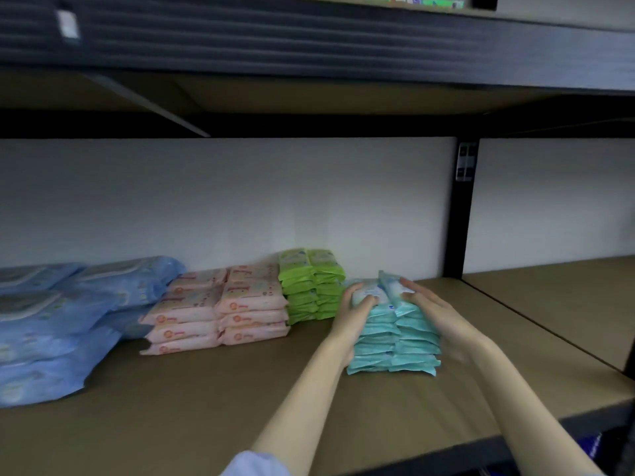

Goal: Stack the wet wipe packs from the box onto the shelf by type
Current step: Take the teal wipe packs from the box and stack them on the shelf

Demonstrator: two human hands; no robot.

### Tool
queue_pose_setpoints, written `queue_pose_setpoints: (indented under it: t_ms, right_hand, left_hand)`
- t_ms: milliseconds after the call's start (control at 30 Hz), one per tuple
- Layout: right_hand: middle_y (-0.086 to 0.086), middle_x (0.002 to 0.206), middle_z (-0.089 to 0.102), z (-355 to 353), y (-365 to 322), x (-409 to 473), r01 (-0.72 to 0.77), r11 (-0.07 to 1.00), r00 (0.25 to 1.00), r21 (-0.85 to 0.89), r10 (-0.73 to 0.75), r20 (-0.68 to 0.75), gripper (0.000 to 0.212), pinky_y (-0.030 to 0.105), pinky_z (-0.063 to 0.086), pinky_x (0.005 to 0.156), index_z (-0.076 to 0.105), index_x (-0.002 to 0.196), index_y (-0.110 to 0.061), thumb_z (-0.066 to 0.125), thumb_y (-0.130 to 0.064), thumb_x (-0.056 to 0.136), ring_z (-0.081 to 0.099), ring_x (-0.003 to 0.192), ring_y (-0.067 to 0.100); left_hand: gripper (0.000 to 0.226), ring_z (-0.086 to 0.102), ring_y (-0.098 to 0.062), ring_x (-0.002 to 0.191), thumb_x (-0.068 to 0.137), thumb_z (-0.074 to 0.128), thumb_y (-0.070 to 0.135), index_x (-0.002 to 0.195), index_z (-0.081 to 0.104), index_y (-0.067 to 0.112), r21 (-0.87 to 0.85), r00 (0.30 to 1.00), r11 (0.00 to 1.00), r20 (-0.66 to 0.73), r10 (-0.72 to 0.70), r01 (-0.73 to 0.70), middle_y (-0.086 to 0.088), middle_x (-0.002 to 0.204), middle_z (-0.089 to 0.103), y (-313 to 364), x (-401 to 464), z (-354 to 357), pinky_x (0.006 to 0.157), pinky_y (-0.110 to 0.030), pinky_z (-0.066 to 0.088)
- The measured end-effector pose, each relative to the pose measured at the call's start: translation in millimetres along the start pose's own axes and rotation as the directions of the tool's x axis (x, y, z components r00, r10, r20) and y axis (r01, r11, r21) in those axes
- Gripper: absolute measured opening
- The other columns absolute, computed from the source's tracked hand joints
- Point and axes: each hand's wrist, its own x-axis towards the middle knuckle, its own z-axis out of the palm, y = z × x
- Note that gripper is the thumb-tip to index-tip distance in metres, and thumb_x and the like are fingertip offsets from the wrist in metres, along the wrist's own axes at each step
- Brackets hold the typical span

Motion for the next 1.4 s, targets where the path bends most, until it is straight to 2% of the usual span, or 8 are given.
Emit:
queue_pose_setpoints:
  t_ms: [500,667,767,900,1033,1133,1267,1400]
  right_hand:
    - [0.007,0.119,0.063,-26,2,100,-0.033,0.999,0.989,0.019,0.03,0.147,0.038,0.034,0.053,0.084,0.051,0.129,-0.028,0.054,-0.023,0.092,0.065,0.104,0.023]
    - [0.005,0.128,0.058,-29,-3,96,-0.057,0.998,0.975,0.029,0.049,0.215,0.046,0.028,0.053,0.083,0.042,0.137,-0.029,0.054,-0.03,0.093,0.062,0.107,0.019]
    - [-0.001,0.147,0.038,-37,-15,83,0.089,0.967,0.991,-0.239,-0.063,0.114,0.058,0.022,0.042,0.098,0.032,0.141,-0.042,0.051,-0.053,0.087,0.043,0.13,0.014]
    - [0.002,0.158,0.006,-64,-24,56,0.286,0.773,0.948,-0.566,-0.314,0.051,0.088,0.042,0.012,0.118,0.021,0.137,-0.057,0.066,-0.064,0.062,-0.004,0.146,0.011]
    - [0.007,0.155,-0.022,-71,-16,42,0.223,0.181,0.914,-0.958,-0.381,0.14,0.129,0.059,-0.005,0.111,-0.015,0.141,-0.046,0.079,-0.059,0.054,-0.024,0.142,0.029]
    - [0.009,0.148,-0.038,-56,-2,47,0.253,-0.116,0.886,-0.96,-0.371,0.278,0.142,0.061,-0.012,0.108,-0.038,0.133,-0.037,0.079,-0.058,0.054,-0.034,0.136,0.03]
    - [0.003,0.144,-0.04,-45,6,60,0.285,-0.195,0.876,-0.939,-0.345,0.337,0.145,0.054,-0.018,0.106,-0.04,0.133,-0.029,0.081,-0.053,0.056,-0.034,0.134,0.024]
    - [-0.001,0.158,-0.011,-40,14,76,0.349,-0.149,0.868,-0.925,-0.32,0.379,0.136,0.047,-0.007,0.115,-0.018,0.146,-0.017,0.082,-0.044,0.059,-0.017,0.143,0.017]
  left_hand:
    - [0.039,0.053,-0.025,0.114,0.09,0.053,0.022,0.128,0.042,0.022,0.102,0.989,0.991,-0.112,0.102,-0.09,-0.009,0.128,0.052,-21,91,15,0.1,-0.047,0.044]
    - [0.053,0.04,-0.026,0.131,0.093,0.043,0.048,0.142,0.031,0.031,0.513,0.992,0.856,-0.056,0.111,-0.066,-0.001,0.146,0.038,-9,86,5,0.107,-0.034,0.034]
    - [0.062,0.033,-0.025,0.137,0.092,0.029,0.059,0.147,0.019,0.032,0.68,0.994,0.728,0.011,0.104,-0.084,0.003,0.153,0.027,9,72,2,0.107,-0.031,0.03]
    - [0.068,0.045,-0.024,0.128,0.089,0.033,0.062,0.145,0.023,0.026,0.816,0.951,0.544,0.022,0.309,-0.196,-0.006,0.143,0.043,11,40,-6,0.098,-0.027,0.037]
    - [0.102,0.037,-0.03,0.134,0.064,0.066,0.067,0.142,0.029,0.014,0.969,0.825,-0.051,0.232,0.516,-0.241,-0.013,0.146,0.037,-4,23,-5,0.108,-0.042,0.033]
    - [0.132,0.036,-0.032,0.134,0.033,0.076,0.073,0.14,0.032,0.009,0.939,0.805,-0.271,0.326,0.495,-0.214,-0.017,0.145,0.038,-6,30,2,0.104,-0.051,0.03]
    - [0.137,-0.024,-0.026,0.138,0.057,0.07,0.068,0.144,-0.018,0.008,0.909,0.885,-0.376,0.316,0.342,-0.179,-0.01,0.151,-0.023,-5,41,3,0.11,-0.047,-0.015]
    - [0.126,0.001,-0.021,0.146,0.059,0.075,0.058,0.147,0.002,0.006,0.919,0.886,-0.351,0.306,0.348,-0.179,-0.008,0.157,0.006,-15,48,0,0.11,-0.044,-0.015]
